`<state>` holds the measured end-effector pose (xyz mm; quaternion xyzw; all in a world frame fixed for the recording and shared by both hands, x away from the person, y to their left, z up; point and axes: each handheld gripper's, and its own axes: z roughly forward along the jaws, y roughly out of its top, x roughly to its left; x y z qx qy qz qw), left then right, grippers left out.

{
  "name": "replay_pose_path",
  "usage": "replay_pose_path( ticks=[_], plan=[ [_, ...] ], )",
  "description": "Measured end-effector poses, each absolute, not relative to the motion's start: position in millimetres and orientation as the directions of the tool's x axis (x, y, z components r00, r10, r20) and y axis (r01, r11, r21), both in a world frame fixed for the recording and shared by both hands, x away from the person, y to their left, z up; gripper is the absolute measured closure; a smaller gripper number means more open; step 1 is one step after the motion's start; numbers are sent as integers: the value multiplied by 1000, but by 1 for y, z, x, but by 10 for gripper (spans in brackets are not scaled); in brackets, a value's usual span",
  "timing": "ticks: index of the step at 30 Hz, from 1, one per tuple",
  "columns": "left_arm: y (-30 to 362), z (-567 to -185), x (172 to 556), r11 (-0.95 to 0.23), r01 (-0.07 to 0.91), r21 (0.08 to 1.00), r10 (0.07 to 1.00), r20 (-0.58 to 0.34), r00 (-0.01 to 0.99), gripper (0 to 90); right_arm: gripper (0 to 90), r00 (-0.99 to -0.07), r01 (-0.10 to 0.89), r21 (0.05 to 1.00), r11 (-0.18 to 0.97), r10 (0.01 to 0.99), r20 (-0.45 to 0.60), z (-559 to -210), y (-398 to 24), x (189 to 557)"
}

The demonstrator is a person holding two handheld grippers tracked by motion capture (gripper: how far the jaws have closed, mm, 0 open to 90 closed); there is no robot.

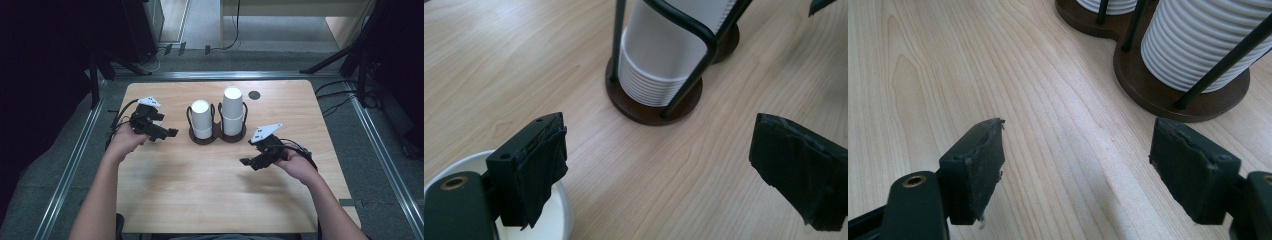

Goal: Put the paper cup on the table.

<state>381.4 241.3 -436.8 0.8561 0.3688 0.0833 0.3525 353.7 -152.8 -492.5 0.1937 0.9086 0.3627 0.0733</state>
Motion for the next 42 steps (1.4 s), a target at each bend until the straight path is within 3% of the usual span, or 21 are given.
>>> replay_pose_path(
  ticks=[27, 42],
  plan=[
    [196, -469, 365, -548, 536, 642, 633, -101, 768, 84, 220, -914, 293, 692, 659, 405, 1, -489, -154, 355],
    [173, -476, 350, -616, 486, 620, 554, -98, 827, 84, 220, -916, 288, 693, 661, 401, -2, -488, -153, 354]
  ],
)
